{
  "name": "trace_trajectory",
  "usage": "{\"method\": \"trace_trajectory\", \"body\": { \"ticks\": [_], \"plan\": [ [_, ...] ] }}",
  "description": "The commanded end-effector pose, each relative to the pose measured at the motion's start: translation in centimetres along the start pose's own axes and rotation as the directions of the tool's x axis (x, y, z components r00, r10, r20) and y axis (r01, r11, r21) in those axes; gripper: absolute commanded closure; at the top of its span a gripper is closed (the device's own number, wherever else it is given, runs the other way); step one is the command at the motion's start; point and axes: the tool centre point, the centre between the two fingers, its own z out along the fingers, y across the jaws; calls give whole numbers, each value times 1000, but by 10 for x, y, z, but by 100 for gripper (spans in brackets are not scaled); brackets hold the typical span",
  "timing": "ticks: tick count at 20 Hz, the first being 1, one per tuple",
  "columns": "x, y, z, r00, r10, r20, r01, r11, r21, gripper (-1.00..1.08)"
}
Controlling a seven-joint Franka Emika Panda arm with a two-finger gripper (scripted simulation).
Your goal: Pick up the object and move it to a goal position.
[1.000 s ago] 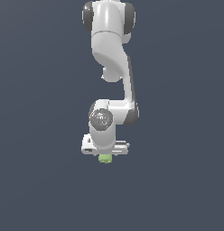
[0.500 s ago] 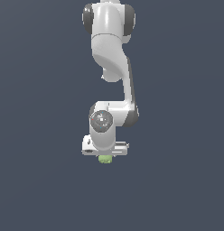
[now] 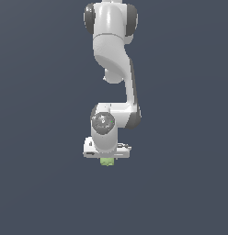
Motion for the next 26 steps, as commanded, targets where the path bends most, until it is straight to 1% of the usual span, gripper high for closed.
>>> {"method": "trace_trajectory", "body": {
  "ticks": [1, 7, 12, 17, 26],
  "plan": [
    [-1, 1, -2, 1000, 0, -1, 0, 1000, 0, 108],
    [-11, 4, -15, 1000, 0, -1, 0, 1000, 0, 108],
    [-27, 9, -33, 1000, 0, -1, 0, 1000, 0, 108],
    [-49, 17, -61, 1000, 0, -1, 0, 1000, 0, 108],
    [-97, 34, -123, 1000, 0, -1, 0, 1000, 0, 108]
  ]
}}
